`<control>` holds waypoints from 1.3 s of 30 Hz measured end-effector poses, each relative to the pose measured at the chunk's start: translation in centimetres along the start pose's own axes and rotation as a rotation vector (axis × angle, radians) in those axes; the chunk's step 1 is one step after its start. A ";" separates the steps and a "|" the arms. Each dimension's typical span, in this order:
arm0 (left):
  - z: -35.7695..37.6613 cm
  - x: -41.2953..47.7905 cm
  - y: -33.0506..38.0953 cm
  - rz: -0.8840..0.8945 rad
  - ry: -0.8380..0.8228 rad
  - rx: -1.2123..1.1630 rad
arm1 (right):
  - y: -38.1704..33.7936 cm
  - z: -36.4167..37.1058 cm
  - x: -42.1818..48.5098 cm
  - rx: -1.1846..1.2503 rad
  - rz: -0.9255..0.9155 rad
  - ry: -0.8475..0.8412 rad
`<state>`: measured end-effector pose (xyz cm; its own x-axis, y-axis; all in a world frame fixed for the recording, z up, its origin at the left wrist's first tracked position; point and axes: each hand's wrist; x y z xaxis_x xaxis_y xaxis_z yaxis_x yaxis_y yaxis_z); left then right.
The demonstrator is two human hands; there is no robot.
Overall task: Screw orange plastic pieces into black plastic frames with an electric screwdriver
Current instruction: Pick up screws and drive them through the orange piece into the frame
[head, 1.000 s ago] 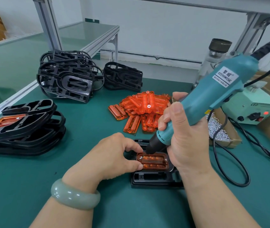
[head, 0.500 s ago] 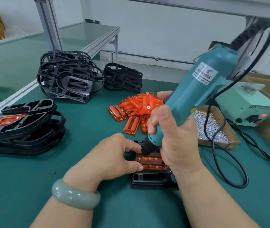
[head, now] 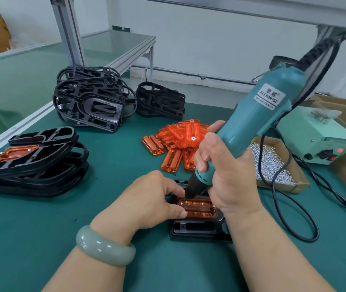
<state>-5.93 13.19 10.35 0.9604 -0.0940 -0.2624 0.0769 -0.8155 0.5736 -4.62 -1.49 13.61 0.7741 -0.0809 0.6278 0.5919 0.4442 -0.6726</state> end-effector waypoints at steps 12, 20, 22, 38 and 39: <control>0.0 0.1 0.0 -0.004 -0.007 0.004 | 0.1 0.0 0.0 -0.017 -0.005 -0.017; 0.1 0.2 0.2 -0.001 0.025 0.033 | -0.3 0.2 -0.2 -0.050 -0.005 -0.030; 0.1 0.1 0.3 -0.010 0.027 0.045 | -0.3 0.1 -0.3 -0.050 0.006 -0.008; -0.1 -0.1 0.7 -0.056 0.032 0.031 | -0.9 -0.8 0.5 0.151 0.005 0.131; -0.1 -0.2 0.8 -0.058 0.030 0.028 | -1.1 -1.1 0.7 0.187 -0.008 0.154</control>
<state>-6.02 12.66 10.92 0.9621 -0.0295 -0.2711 0.1254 -0.8350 0.5357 -4.53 -2.98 14.39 0.8034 -0.2140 0.5556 0.5571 0.5993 -0.5749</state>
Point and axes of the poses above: each hand's wrist, its own x-axis towards the middle knuckle, its own z-axis out of the palm, y = z × x, and after that the axes turned 13 degrees about -z, right-handed
